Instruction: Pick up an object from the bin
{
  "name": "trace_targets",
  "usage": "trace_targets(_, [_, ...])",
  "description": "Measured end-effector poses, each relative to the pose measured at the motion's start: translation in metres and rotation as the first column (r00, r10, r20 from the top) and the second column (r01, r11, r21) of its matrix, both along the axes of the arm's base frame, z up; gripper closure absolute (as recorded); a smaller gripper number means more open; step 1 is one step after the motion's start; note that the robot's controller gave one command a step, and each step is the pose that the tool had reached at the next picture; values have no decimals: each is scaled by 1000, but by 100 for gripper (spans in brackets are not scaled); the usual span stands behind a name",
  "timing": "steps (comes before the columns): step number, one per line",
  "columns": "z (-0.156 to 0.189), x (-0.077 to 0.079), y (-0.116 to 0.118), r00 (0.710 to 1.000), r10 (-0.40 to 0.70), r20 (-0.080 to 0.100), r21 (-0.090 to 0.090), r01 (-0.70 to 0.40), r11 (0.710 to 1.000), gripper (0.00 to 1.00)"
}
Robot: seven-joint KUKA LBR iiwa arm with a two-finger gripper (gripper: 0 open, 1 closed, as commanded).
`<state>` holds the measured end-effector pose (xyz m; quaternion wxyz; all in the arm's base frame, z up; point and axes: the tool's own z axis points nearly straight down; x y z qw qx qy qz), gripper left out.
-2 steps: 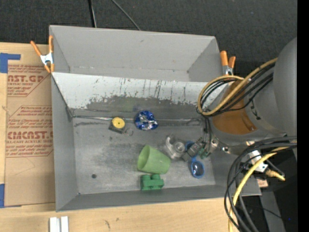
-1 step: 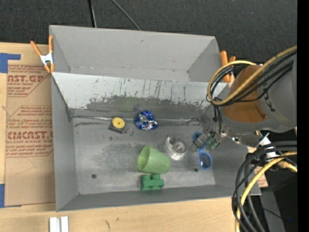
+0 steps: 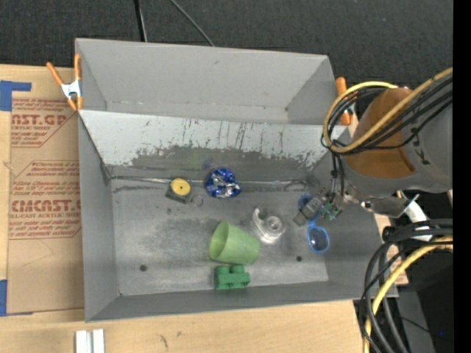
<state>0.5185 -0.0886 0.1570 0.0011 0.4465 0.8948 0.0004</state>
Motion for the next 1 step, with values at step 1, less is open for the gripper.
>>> trace_targets(1, [13, 0, 1, 1000, 1, -1, 0, -1, 1000, 100])
